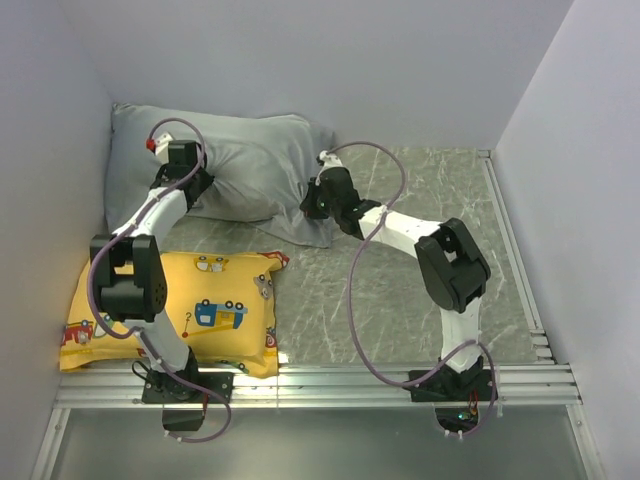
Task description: Remove the pillowcase from the pillow
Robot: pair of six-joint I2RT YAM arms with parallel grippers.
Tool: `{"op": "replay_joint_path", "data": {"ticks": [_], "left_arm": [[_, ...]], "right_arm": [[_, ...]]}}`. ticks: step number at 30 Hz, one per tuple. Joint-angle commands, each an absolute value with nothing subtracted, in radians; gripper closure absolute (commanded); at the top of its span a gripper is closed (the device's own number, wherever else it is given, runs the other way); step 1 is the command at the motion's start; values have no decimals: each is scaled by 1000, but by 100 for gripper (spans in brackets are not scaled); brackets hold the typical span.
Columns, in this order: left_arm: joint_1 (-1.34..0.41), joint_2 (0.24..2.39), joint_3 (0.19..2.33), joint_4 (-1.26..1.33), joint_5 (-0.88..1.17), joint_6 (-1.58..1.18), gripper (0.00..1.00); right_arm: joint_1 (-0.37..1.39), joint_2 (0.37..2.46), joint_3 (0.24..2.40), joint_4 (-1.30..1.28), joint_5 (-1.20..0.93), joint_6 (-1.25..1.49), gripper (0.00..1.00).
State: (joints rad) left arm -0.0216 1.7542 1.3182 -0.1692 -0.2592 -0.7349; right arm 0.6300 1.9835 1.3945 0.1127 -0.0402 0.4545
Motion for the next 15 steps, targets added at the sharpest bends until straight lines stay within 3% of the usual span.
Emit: {"op": "replay_joint_path", "data": {"ticks": [1,2,5,9,15], "left_arm": [[-31,1749,1387,-117,-195,-692,84],[-37,1752,1414,-133,-186,-683,91],[-80,1776,1486,-164,-176,-632,99],[-187,1813,1587,-204,-182,-568,99],[-307,1836,1687,-258,-219,-561,99]], "right_arm": [[618,1853,1332,158,20,474,100],[615,1783,1300,163,31,480,100],[609,1605,1133,198,72,511,100],[611,1360,881,268,123,569,100],[614,1198,782,284,84,585,100]]}}
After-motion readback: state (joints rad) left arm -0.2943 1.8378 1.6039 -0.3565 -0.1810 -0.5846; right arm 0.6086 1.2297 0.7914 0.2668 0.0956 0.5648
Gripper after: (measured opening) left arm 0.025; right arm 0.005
